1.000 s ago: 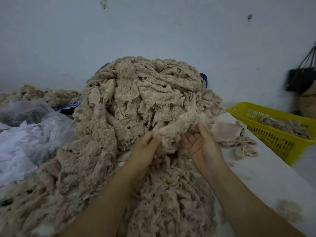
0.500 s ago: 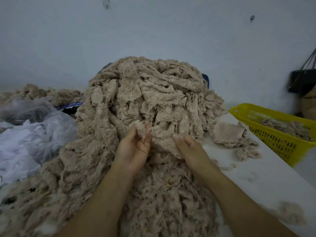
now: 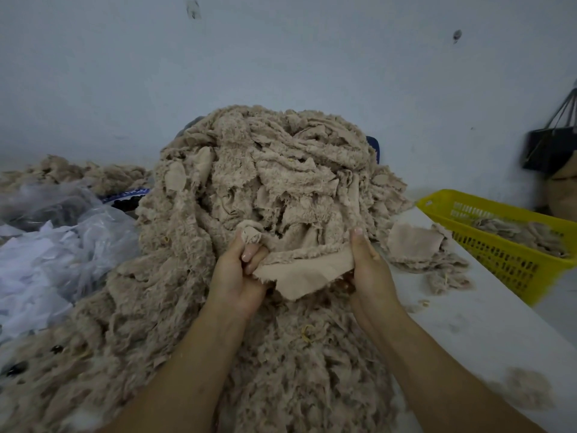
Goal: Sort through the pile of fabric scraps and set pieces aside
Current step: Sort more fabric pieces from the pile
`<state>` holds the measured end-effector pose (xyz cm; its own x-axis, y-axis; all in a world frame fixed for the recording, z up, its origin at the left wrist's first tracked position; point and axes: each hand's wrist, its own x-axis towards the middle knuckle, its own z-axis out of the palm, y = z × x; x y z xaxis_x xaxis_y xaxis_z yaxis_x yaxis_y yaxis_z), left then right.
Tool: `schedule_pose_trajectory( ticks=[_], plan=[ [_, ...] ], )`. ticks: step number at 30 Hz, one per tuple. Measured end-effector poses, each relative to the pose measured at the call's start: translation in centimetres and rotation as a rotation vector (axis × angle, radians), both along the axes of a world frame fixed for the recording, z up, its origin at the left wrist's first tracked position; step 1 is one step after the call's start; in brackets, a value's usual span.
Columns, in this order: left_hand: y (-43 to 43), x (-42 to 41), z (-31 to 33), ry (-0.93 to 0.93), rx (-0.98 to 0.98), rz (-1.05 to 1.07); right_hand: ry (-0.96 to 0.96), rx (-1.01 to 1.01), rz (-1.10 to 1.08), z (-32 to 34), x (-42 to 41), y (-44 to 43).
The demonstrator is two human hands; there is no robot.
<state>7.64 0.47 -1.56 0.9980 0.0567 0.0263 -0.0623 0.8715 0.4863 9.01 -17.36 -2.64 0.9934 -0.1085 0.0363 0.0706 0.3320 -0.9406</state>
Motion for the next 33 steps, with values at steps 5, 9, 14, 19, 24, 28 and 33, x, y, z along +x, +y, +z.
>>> schedule_pose_trajectory(
  ticks=[5,9,14,19,24,28,33],
  plan=[
    [0.1,-0.3,0.3,0.012,-0.007,0.005,0.02,0.022,-0.007,-0.1,0.1,-0.1],
    [0.2,-0.5,0.5,0.046,0.031,0.029,0.038,0.018,0.006,0.3,-0.1,-0.5],
    [-0.4,-1.2,0.8,0.043,0.357,-0.035,-0.212,-0.189,0.084,0.2,-1.2,0.0],
    [-2.3,-1.6,0.4,-0.001,0.846,0.089,-0.204,-0.228,0.032,0.4,-1.4,0.3],
    [-2.9,-2.6,0.0,-0.172,1.297,-0.02,-0.166,-0.145,-0.014,1.2,-1.6,-0.2],
    [-3.2,-2.3,0.1,-0.112,1.177,0.141,-0.186,-0.152,0.05,1.1,-1.4,-0.2],
    [-1.8,-1.6,0.8,0.022,0.722,0.171,-0.219,-0.497,0.442,-0.2,-2.1,0.8]
  ],
)
